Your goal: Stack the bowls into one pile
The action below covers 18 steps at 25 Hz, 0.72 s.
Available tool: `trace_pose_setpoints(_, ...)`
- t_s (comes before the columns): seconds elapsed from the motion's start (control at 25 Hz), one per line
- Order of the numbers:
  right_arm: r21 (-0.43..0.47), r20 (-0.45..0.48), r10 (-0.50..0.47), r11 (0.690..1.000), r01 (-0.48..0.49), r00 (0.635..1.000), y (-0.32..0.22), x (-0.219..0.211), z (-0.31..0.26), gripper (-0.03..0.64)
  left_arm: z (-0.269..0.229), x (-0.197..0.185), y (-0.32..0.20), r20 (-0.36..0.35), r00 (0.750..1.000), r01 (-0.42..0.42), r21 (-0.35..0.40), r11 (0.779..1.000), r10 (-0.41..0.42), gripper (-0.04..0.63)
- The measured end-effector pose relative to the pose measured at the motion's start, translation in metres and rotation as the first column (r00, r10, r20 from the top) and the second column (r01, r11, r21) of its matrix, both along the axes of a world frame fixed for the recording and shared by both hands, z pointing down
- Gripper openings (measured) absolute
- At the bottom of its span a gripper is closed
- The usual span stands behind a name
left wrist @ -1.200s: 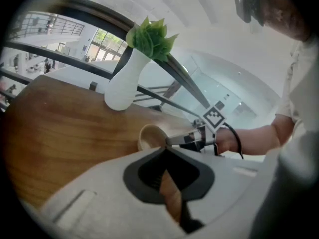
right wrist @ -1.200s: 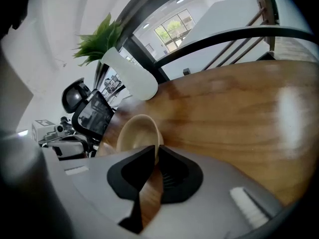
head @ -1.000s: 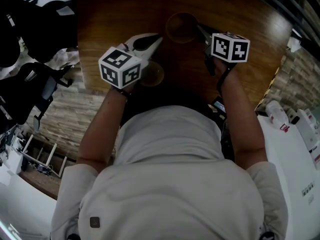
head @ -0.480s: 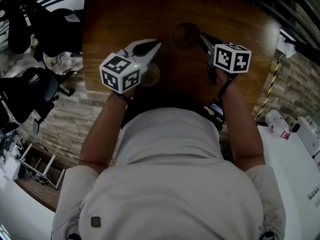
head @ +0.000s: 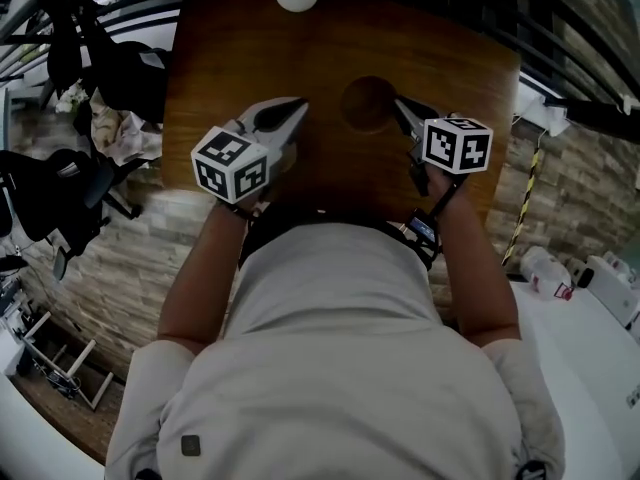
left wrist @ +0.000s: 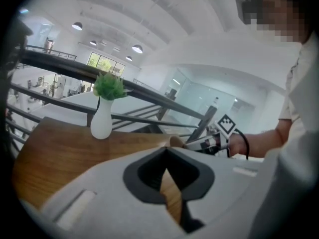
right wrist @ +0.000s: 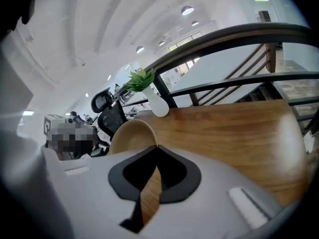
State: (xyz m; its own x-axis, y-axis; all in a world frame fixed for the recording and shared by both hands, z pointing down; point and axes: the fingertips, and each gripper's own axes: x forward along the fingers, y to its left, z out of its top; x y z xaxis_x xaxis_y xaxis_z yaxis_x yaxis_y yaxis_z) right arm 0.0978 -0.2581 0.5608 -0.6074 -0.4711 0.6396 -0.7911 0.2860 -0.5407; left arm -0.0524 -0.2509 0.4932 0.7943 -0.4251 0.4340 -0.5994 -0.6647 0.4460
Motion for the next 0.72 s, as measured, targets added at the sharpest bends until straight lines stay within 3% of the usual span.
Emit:
trace_pose_setpoints(0.2, 0.037, 0.006, -0.003, 0.999, 0.003, 1.0, 0.033, 0.03, -0.028, 0.014, -0.028, 0.019, 0.035, -0.011, 1.0, 0.02, 0.041, 0.999, -0.02, 0.005)
trace_pose_setpoints(0.48, 0.061, 0.025, 0.011, 0.998, -0.012, 1.0, 0.069, 0.075, -0.051, 0.014, -0.04, 0.05, 0.078, -0.012, 0.999, 0.034, 0.043, 0.999, -0.034, 0.005)
trace_pose_setpoints(0.72, 0.077, 0.051, -0.011, 0.997, 0.007, 0.999, 0.071, 0.081, -0.055, 0.014, -0.047, 0.063, 0.084, 0.017, 0.999, 0.042, 0.064, 0.997, -0.043, 0.005)
